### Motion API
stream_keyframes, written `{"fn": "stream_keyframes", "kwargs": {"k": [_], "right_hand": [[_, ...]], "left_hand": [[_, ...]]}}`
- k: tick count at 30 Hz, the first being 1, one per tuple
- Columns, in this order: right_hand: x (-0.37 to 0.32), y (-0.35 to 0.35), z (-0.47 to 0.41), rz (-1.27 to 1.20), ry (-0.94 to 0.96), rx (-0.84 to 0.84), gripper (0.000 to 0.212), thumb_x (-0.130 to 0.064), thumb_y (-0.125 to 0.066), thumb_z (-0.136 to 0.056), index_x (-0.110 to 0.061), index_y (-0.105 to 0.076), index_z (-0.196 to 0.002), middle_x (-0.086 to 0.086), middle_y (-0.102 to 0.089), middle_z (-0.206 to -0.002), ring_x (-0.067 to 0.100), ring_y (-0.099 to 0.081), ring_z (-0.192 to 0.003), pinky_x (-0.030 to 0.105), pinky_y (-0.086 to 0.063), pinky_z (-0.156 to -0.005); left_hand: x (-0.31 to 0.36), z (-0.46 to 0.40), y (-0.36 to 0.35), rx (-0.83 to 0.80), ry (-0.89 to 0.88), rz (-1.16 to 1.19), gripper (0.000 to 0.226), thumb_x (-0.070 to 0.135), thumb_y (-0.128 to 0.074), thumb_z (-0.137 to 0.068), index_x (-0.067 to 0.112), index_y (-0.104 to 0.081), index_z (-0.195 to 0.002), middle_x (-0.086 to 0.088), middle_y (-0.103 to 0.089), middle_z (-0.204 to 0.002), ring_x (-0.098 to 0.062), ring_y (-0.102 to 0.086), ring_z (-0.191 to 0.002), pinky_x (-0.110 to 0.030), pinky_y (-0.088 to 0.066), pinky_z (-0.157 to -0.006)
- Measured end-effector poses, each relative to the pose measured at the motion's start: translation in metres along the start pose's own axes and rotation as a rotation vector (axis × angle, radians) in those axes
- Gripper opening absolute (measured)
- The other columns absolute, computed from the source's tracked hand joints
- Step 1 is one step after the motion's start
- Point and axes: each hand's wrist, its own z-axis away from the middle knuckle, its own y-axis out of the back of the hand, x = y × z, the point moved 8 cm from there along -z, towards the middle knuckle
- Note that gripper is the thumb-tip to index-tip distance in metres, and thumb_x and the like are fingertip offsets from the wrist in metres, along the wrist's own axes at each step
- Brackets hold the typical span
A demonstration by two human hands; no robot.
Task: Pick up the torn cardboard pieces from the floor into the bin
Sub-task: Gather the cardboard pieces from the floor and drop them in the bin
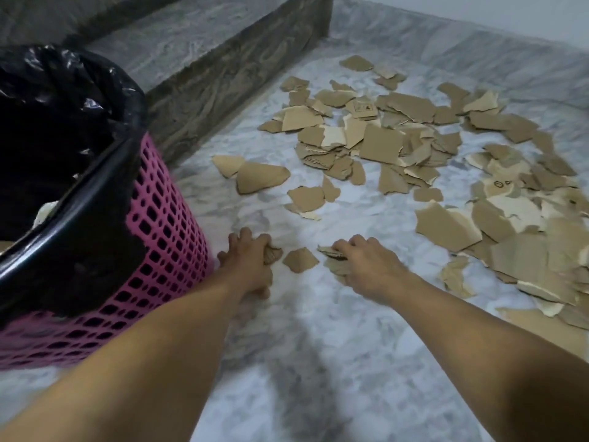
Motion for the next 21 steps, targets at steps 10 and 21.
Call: {"fn": "stream_keyframes", "kwargs": {"k": [10, 21], "right_hand": [[0.008, 0.038, -0.022, -0.085, -0.249, -0.124, 0.039, -0.013, -0.053, -0.094, -0.013, -0.041, -0.131, 0.016, -0.06, -0.119, 0.037, -0.059, -0.11, 0.035, -0.042, -0.074], [0.028, 0.064, -0.083, -0.062, -0.064, -0.435, 0.038, -0.018, -0.063, -0.09, -0.001, -0.058, -0.124, 0.017, -0.06, -0.124, 0.031, -0.062, -0.104, 0.038, -0.053, -0.082]], "left_hand": [[0.001, -0.011, 0.006, 0.046, 0.071, 0.103, 0.038, 0.028, -0.076, -0.074, 0.02, -0.054, -0.105, -0.003, -0.057, -0.116, -0.028, -0.052, -0.11, -0.042, -0.05, -0.087], [0.036, -0.024, 0.024, -0.135, 0.009, 0.392, 0.014, 0.015, -0.07, -0.073, 0.016, -0.067, -0.087, -0.004, -0.068, -0.083, -0.024, -0.066, -0.078, -0.025, -0.049, -0.065]]}}
